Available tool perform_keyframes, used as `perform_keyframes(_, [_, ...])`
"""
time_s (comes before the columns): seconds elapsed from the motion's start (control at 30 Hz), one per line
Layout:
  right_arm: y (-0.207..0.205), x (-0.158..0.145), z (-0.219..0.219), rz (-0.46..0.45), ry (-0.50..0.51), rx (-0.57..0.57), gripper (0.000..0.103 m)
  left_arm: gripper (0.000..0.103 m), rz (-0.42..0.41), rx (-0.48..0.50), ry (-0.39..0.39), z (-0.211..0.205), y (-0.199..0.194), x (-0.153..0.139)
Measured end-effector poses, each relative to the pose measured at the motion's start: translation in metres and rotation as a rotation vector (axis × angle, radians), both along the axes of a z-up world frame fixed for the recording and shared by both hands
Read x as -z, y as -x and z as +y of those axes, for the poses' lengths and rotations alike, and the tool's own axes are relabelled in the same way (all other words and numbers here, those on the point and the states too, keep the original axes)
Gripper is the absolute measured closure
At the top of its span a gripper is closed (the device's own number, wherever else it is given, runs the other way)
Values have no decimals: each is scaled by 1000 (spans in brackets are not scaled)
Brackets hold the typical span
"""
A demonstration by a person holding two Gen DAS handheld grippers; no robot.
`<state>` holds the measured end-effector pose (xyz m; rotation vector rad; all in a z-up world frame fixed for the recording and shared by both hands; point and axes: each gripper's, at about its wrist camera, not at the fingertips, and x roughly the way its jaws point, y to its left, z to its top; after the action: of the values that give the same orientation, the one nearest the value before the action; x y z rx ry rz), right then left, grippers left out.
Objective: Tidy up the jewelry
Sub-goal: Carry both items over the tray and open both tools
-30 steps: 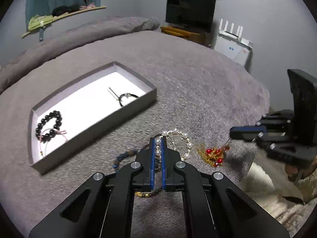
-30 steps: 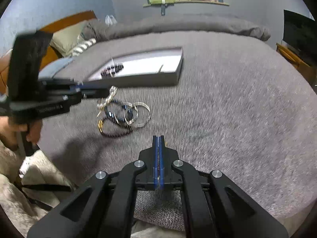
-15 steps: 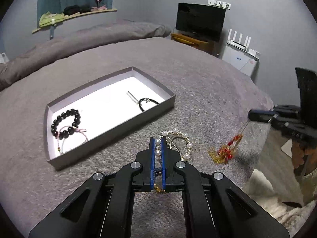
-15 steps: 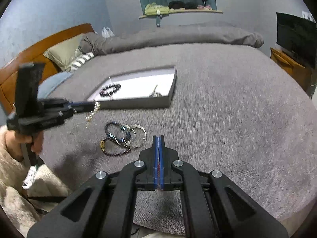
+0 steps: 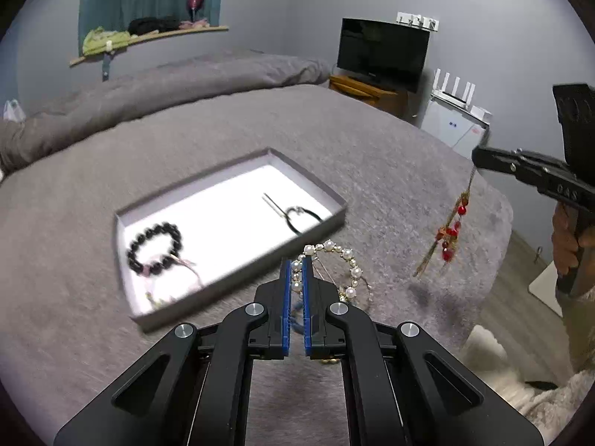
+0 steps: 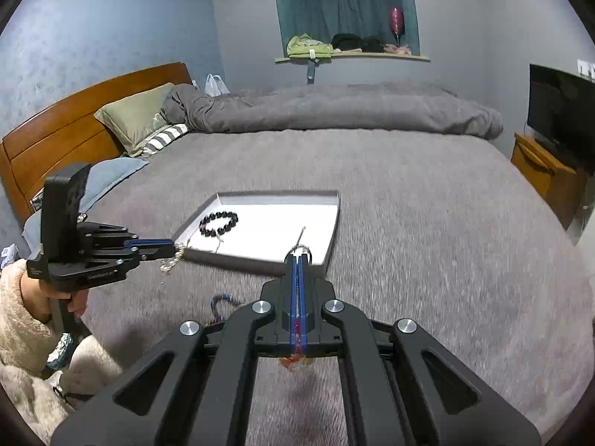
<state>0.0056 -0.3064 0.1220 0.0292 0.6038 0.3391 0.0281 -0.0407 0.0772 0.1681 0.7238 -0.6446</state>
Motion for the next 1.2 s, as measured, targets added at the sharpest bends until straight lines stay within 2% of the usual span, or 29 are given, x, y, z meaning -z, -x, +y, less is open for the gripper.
perform_keyframes(0.1, [-17, -13, 6, -17, -9, -12, 102, 98, -33, -17, -16, 9, -12, -16])
perform_keyframes(0.2, [-37, -27, 16, -33, -7, -28, 102, 98, -32, -46, -20, 17, -30, -23])
perform_keyframes(0.47, [-88, -45, 45, -48, -20, -45, 102, 98, -4, -99, -67, 25, -77, -18])
perform_keyframes(0.7, [-143, -26, 69, 6, 10, -30, 102, 98, 45, -107, -109, 13, -114, 2])
perform_keyframes(0.9, [-184, 0, 77, 74, -18, 2, 102, 98, 84, -128, -120, 7, -139, 22])
perform_keyframes(1.2, [-236, 24, 80, 111, 7, 83, 102, 98, 152, -177, -131, -4, -181, 60])
